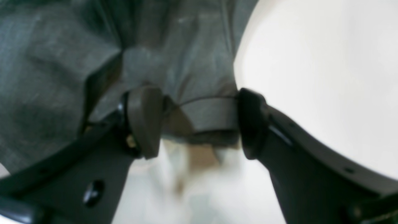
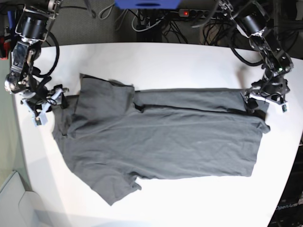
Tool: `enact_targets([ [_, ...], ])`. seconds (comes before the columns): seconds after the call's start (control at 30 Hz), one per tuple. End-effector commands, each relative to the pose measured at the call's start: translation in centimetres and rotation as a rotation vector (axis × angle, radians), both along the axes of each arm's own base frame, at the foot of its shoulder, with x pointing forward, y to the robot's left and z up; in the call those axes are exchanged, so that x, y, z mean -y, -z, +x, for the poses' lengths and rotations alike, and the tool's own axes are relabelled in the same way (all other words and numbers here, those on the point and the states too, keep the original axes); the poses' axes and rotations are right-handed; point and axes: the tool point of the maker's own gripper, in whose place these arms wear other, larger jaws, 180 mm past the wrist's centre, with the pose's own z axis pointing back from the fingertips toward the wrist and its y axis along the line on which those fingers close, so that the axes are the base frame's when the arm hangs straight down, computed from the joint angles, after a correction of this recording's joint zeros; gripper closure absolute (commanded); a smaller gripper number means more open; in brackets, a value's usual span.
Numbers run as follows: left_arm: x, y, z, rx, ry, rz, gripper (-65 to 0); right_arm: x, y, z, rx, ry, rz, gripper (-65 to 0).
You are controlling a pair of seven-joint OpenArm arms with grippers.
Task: Layout the t-shirt on the table in an organized manner, then fold the t-shirt properly
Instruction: 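Regrasp the folded edge with both grippers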
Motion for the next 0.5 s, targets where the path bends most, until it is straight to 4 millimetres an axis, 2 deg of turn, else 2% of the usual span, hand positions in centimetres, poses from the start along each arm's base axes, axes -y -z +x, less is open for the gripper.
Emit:
enact_targets([
  [0.0,-0.3,-0.9,0.7,0.022,0.008,0.013,-64.6,0.6,-1.1,0.7,0.039,0.000,-0.009,-30.6],
  [0.07,-0.3,-0.9,0.7,0.022,0.008,0.010,-53.1,0.5,-0.8,0.2,0.029,0.000,-0.006,-24.6],
  [0.17,-0.3,-0.9,0.6,0.019,0.009,0.012,-32.3,0.4,-0.5,0.0,0.021,-0.001,-0.005,-14.8],
  [0.23,-0.3,-0.9,0.6,0.020,0.008,0.012,-19.0,0.4,-0.2,-0.4,0.013,-0.001,-0.005,-11.0],
  [0.27,-0.3,-0.8,0.5,0.022,0.006,0.009,-14.9,0.3,-0.1,-0.6,0.009,-0.003,-0.005,-10.4],
  [0.47,-0.5,-0.6,0.1,0.011,0.001,0.010,-14.3,0.5,0.1,-0.9,0.000,-0.002,-0.007,-10.1],
])
